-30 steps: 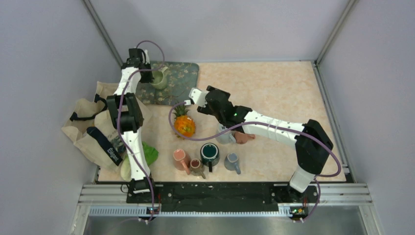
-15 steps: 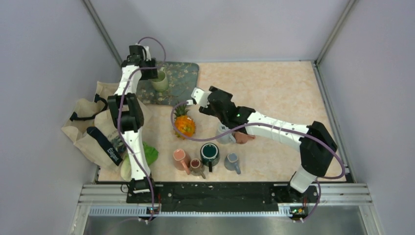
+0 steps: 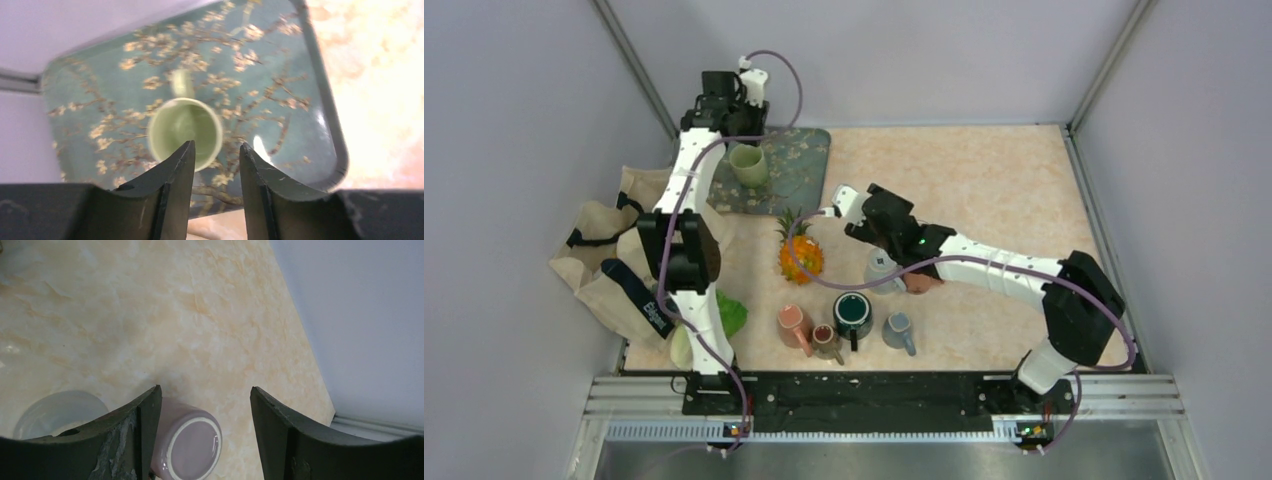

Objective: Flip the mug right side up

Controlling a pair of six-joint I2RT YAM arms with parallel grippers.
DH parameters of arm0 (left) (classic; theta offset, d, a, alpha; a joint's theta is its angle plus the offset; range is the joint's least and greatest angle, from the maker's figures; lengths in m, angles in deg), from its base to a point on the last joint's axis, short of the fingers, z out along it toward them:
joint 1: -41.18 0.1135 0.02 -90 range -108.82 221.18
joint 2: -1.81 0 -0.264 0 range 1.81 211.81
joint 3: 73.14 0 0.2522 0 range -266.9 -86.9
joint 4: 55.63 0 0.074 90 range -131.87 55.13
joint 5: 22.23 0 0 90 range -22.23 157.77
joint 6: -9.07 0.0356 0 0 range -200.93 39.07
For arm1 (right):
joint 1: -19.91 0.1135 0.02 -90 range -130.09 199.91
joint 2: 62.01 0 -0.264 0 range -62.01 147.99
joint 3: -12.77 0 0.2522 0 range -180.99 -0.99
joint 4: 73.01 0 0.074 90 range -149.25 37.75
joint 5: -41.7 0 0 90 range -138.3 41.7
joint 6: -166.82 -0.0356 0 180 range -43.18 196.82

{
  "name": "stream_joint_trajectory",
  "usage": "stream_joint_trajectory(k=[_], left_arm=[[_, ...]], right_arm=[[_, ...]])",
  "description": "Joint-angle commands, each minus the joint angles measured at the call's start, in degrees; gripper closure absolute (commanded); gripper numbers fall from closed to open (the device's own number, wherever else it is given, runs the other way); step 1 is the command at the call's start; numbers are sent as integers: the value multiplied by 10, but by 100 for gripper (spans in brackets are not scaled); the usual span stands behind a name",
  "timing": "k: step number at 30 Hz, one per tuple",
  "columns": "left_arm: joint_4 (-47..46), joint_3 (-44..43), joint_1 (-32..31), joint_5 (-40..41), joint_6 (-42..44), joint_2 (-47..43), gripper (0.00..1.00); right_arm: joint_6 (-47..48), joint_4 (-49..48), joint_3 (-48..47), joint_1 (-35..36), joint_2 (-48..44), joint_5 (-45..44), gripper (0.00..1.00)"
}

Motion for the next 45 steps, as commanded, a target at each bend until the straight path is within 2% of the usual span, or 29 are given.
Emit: stream_joint_trajectory(k=[1, 4, 8, 14, 26, 34, 38, 45], left_arm=[[38, 63, -49, -24, 105, -4, 61], [37, 77, -80, 20, 137, 15, 68], [46, 32, -86, 87, 138, 74, 74], [16, 23, -76, 154, 150, 123, 77], [-97, -25, -50, 249, 197, 200, 75], [-146, -93, -7, 290, 259, 264, 71], [-181, -96, 0, 302, 298, 286, 70], [-258, -137, 40, 318, 340, 328, 69]], right_arm=[[-63, -55, 24, -42, -66, -3, 35], [-99, -73, 42, -71, -87, 2, 35], [-103, -106, 86, -81, -117, -22, 35], [-93, -150, 140, -87, -159, -46, 35], [-60, -204, 184, -91, -196, -53, 34], [-48, -238, 210, -91, -219, -66, 34], [-45, -255, 221, -91, -230, -66, 33], [-46, -241, 210, -91, -214, -65, 33]])
